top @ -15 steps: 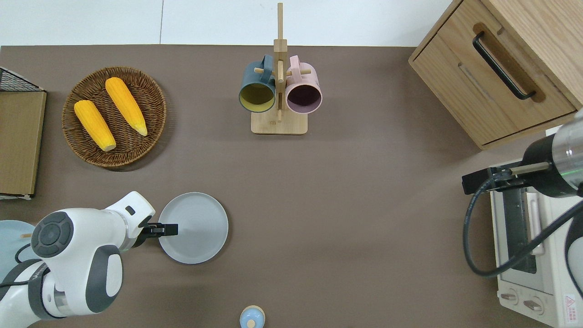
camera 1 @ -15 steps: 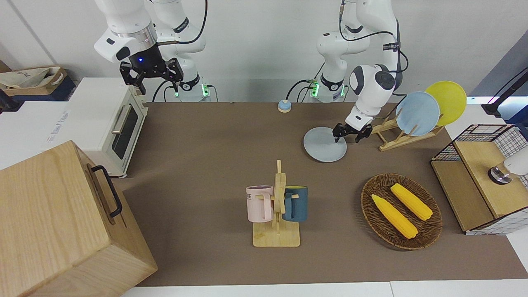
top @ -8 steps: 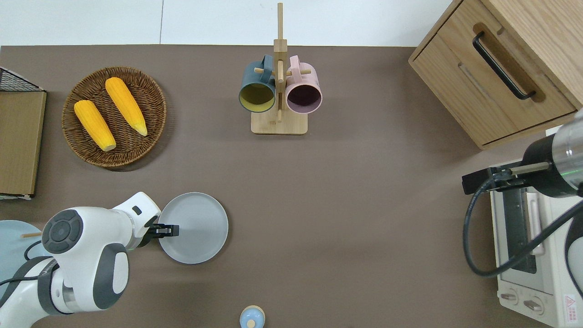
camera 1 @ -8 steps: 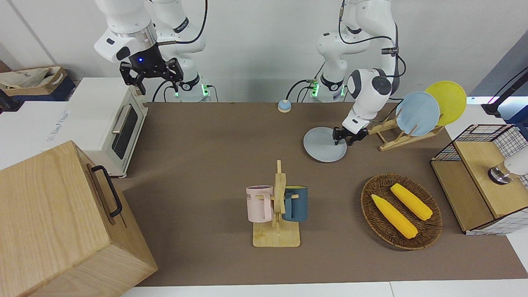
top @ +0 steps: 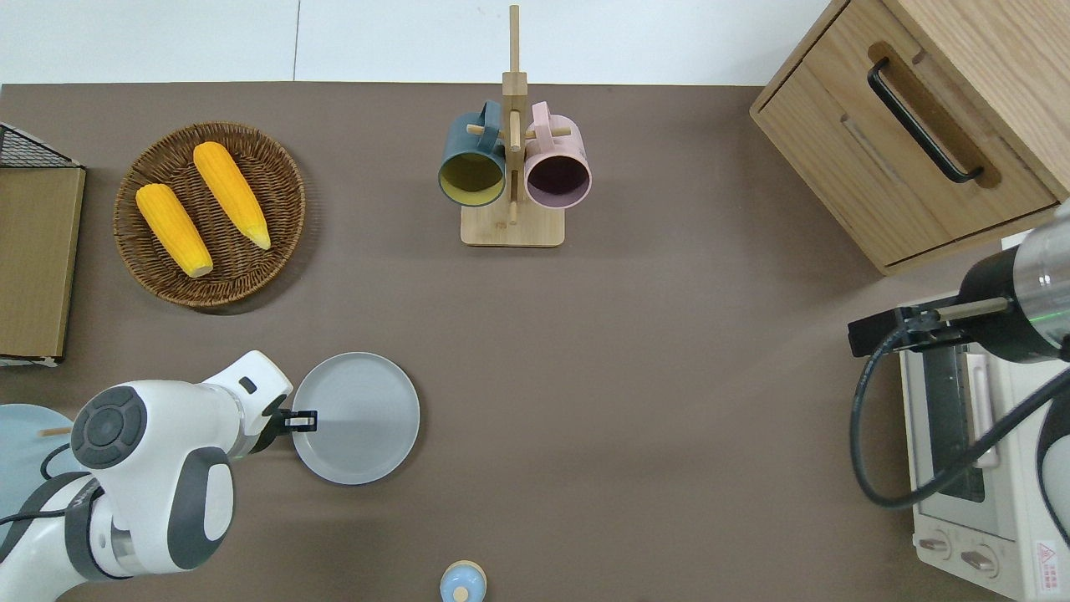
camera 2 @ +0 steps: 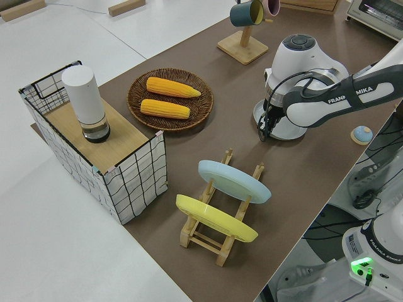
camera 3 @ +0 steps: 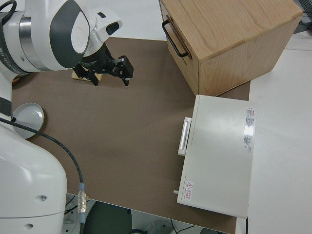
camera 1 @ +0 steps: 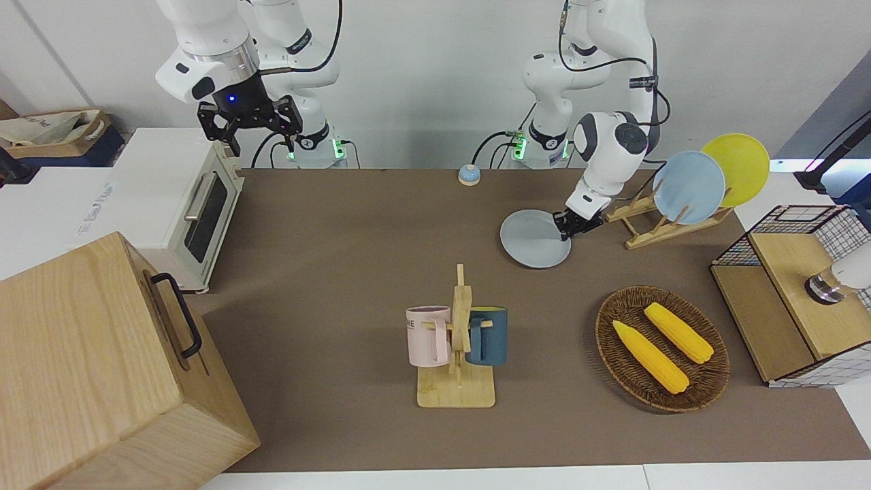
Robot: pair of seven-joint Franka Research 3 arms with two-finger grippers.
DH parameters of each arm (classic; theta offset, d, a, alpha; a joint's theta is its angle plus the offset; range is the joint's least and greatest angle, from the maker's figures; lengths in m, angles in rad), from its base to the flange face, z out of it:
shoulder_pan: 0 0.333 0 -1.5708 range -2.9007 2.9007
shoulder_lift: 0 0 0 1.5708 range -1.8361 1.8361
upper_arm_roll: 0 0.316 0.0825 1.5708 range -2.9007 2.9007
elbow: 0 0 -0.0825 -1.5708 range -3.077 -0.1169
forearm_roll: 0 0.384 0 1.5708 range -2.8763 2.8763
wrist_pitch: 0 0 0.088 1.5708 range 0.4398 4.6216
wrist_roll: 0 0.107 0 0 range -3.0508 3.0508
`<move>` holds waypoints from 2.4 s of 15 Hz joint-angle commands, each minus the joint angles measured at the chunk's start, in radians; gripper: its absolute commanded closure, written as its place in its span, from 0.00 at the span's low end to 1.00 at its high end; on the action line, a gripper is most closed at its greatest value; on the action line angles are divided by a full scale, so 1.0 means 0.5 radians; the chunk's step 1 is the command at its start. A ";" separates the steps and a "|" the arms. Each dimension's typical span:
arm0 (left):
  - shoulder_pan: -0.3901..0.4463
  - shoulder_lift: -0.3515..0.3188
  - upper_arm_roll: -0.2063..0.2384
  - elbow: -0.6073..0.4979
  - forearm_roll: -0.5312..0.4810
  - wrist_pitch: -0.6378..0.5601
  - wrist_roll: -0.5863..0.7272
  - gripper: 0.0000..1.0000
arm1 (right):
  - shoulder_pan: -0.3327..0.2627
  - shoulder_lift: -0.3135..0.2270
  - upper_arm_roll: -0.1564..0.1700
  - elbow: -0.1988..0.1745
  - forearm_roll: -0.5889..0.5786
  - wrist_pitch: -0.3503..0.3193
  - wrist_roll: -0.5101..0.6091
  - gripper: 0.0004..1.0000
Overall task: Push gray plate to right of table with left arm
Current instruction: 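Press the left gripper against the gray plate's rim, then push the gray plate with the left gripper across toward the toaster oven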
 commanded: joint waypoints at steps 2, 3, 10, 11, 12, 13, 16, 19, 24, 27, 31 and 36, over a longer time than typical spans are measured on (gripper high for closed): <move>-0.137 0.078 0.014 -0.006 -0.159 0.114 -0.068 1.00 | -0.022 -0.015 0.011 -0.001 0.019 -0.024 -0.005 0.02; -0.177 0.090 0.014 -0.003 -0.165 0.147 -0.113 1.00 | -0.022 -0.015 0.008 -0.001 0.016 -0.024 -0.005 0.02; -0.502 0.219 0.011 0.132 -0.165 0.191 -0.497 1.00 | -0.022 -0.015 0.011 0.002 0.016 -0.024 -0.005 0.02; -0.557 0.237 0.014 0.159 -0.165 0.191 -0.555 1.00 | -0.022 -0.015 0.011 -0.001 0.016 -0.024 -0.002 0.02; -0.607 0.244 0.014 0.178 -0.165 0.191 -0.610 1.00 | -0.022 -0.015 0.011 -0.001 0.016 -0.024 -0.005 0.02; -0.653 0.265 0.011 0.202 -0.165 0.191 -0.663 1.00 | -0.022 -0.015 0.008 0.002 0.016 -0.024 -0.005 0.02; -0.882 0.372 0.014 0.325 -0.165 0.221 -0.920 1.00 | -0.022 -0.015 0.011 -0.001 0.016 -0.024 -0.005 0.02; -1.057 0.504 0.014 0.432 -0.162 0.322 -1.144 1.00 | -0.022 -0.015 0.008 -0.001 0.016 -0.024 -0.002 0.02; -1.303 0.694 0.017 0.677 -0.138 0.366 -1.491 1.00 | -0.022 -0.015 0.011 -0.001 0.016 -0.024 -0.005 0.02; -1.438 0.826 0.020 0.855 -0.135 0.366 -1.663 1.00 | -0.022 -0.015 0.008 -0.001 0.016 -0.024 -0.002 0.02; -1.555 0.971 0.020 1.085 0.061 0.356 -2.018 1.00 | -0.022 -0.015 0.011 -0.001 0.016 -0.024 -0.005 0.02; -1.656 1.097 0.017 1.267 0.243 0.341 -2.292 1.00 | -0.022 -0.015 0.011 -0.001 0.016 -0.024 -0.005 0.02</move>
